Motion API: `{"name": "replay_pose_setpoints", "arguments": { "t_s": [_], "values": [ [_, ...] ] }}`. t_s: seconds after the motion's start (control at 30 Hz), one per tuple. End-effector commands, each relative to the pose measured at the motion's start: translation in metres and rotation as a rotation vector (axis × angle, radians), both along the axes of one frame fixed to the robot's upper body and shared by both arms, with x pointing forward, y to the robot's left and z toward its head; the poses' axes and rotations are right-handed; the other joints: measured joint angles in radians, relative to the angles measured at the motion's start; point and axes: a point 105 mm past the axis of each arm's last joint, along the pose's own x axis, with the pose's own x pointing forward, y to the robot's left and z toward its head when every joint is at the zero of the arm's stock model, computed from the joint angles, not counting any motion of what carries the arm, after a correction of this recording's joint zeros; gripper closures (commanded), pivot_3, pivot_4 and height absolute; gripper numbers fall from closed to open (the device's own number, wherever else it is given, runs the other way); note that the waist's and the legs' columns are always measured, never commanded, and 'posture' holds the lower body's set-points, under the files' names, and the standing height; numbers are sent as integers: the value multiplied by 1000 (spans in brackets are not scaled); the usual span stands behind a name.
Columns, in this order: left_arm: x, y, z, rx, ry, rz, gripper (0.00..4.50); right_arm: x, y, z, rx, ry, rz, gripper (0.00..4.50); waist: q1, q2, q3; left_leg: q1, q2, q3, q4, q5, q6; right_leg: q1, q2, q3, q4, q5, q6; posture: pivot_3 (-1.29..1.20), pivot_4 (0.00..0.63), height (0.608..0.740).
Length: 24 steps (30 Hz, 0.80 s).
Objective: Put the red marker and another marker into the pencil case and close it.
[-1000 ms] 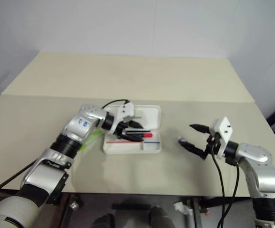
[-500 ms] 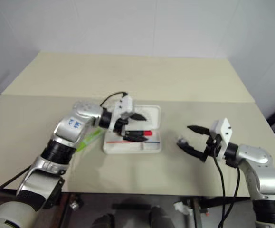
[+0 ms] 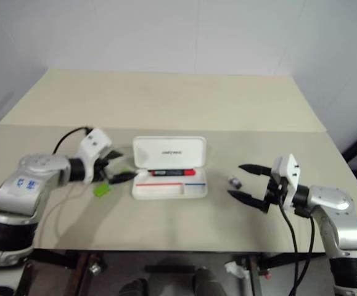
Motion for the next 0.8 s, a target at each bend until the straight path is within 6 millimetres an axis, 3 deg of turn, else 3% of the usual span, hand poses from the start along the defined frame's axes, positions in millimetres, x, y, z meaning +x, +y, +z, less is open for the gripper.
{"name": "replay_pose_setpoints", "arguments": {
  "t_s": [0.03, 0.2, 0.33, 0.57, 0.67, 0.8],
  "values": [
    [-4, 15, 4, -48, -14, 40, 32, 4, -1, 11, -19, -54, 18, 0, 5, 0, 0, 0, 0, 0, 0, 0, 0, 0, 0, 0, 0, 0, -1, 0, 150, 740],
    [-7, 20, -8, -184, 32, 70, 32, 6, -2, 11, -20, -59, 18, 0, 12, 0, 0, 0, 0, 0, 1, 0, 0, 1, 0, 0, -1, 0, -1, 0, 150, 740],
    [-7, 26, -28, -194, 104, 72, 32, 5, -4, 9, -25, -56, 12, 0, 6, 0, 0, 0, 0, 0, 1, 0, 0, 1, 0, 0, -1, 0, -1, 0, 150, 740],
    [-2, 35, -47, -177, 172, 48, 32, 4, -6, 9, -23, -56, 3, 0, 6, 0, 0, 1, 0, 0, 2, 0, 0, 1, 0, 0, -1, 0, -3, 0, 150, 740],
    [5, 31, -40, -190, 151, 27, 615, 4, -7, 10, -21, -59, -7, 0, 7, 1, 0, 1, 0, 0, 4, 0, 0, 2, 0, 0, -1, -3, -12, 0, 150, 740],
    [12, 30, -33, -203, 132, 19, 1877, 3, -9, 10, -19, -64, -16, 0, 7, 1, 0, 1, 0, 0, 7, 0, 0, 4, 0, 1, -2, -2, -11, 0, 150, 740]
  ]
}}
